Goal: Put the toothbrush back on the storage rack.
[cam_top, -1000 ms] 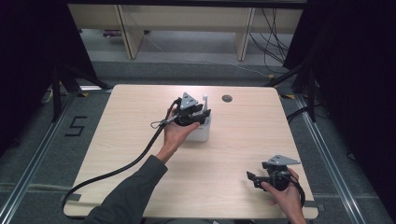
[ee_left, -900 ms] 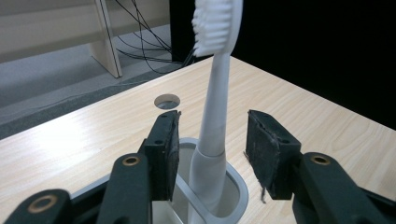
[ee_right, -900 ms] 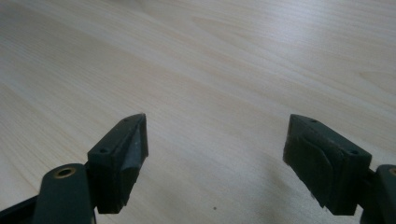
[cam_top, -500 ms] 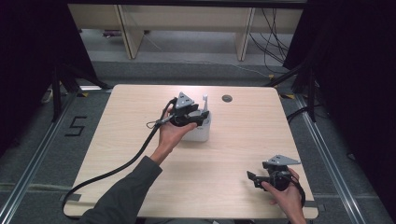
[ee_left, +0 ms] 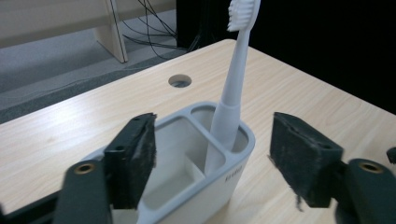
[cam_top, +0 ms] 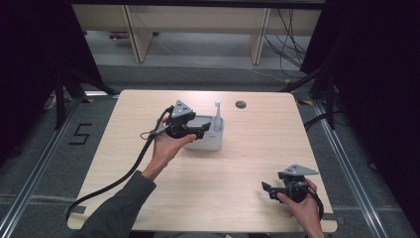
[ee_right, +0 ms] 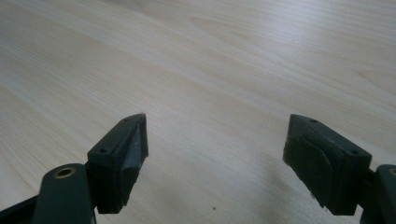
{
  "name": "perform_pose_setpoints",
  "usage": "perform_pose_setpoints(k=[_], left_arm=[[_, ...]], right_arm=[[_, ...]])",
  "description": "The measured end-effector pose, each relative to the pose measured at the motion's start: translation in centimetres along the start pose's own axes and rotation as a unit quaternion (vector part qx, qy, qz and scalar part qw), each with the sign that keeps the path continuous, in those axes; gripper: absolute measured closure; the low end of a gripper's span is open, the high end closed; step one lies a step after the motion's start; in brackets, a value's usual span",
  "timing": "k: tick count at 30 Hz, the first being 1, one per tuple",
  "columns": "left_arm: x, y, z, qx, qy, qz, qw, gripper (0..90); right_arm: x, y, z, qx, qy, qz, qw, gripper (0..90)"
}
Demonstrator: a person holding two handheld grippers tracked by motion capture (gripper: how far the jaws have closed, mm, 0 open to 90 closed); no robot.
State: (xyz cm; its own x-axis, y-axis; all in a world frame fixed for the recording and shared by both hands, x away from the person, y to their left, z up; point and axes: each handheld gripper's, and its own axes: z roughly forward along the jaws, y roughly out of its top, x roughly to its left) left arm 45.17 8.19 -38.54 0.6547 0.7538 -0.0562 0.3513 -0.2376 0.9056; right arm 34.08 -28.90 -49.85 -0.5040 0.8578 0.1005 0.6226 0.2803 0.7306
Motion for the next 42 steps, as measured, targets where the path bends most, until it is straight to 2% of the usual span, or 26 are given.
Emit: perform_pose_setpoints(k=[2,4,6,9,10,12,15,17,21,22,28,32,34,36,42], left_arm=[[0.3,-0.3,-0.6,0.001,0.002,-0.003,1.0,29.1],[0.7,-0.5,-1.3,0.008,0.008,-0.003,0.9999,25.8],[1.1,-0.8,-2.1,0.005,0.006,-0.007,0.9999,25.5],[1.7,-1.4,-3.3,-0.002,0.006,-0.013,0.9999,24.5],[1.8,-1.6,-3.7,-0.001,0.009,-0.011,0.9999,23.9],[2.2,-2.0,-4.5,-0.006,0.009,-0.015,0.9998,23.5],[2.6,-2.6,-5.5,-0.007,0.014,-0.016,0.9997,22.2],[2.8,-2.9,-6.2,-0.003,0.017,-0.011,0.9998,21.1],[3.3,-3.5,-7.3,-0.006,0.021,-0.011,0.9997,20.4],[3.4,-3.6,-7.5,-0.006,0.02,-0.011,0.9997,20.2],[3.7,-4.7,-8.2,-0.005,0.018,-0.012,0.9998,19.7],[3.7,-5.2,-8.4,0.001,0.016,-0.005,0.9999,17.3],[3.6,-5.5,-8.6,-0.002,0.014,-0.008,0.9999,17.5],[3.7,-5.8,-8.8,-0.001,0.016,-0.002,0.9999,17.3],[3.8,-6.9,-9.5,0.003,0.017,0.0,0.9998,16.3]], right_arm=[[-0.2,0.0,0.0,-0.002,-0.005,-0.01,0.9999,22.5],[0.1,0.0,0.0,0.003,0.002,0.007,1.0,22.5],[0.1,0.0,0.0,0.001,-0.001,0.003,1.0,22.5],[0.1,0.0,0.0,0.003,0.001,0.009,1.0,22.5],[-0.1,0.0,0.0,-0.003,-0.005,-0.008,0.9999,22.5],[-0.1,0.0,0.0,-0.004,0.001,-0.004,1.0,22.5],[-0.2,0.0,0.0,-0.008,-0.006,-0.011,0.9999,22.5],[0.0,0.1,0.0,-0.002,0.005,0.002,1.0,22.5],[0.0,0.0,0.0,-0.004,-0.001,0.003,1.0,22.5],[-0.1,0.1,0.0,-0.004,-0.002,-0.003,1.0,22.5],[-0.1,0.1,-0.1,-0.008,-0.006,-0.003,0.9999,22.6],[0.0,0.1,-0.1,-0.007,-0.004,0.001,1.0,22.6],[-0.1,0.1,-0.1,-0.008,-0.006,-0.007,0.9999,22.6],[-0.1,0.1,-0.1,-0.008,-0.002,-0.003,1.0,22.6],[-0.1,0.1,-0.1,-0.009,-0.005,-0.003,0.9999,22.6]])
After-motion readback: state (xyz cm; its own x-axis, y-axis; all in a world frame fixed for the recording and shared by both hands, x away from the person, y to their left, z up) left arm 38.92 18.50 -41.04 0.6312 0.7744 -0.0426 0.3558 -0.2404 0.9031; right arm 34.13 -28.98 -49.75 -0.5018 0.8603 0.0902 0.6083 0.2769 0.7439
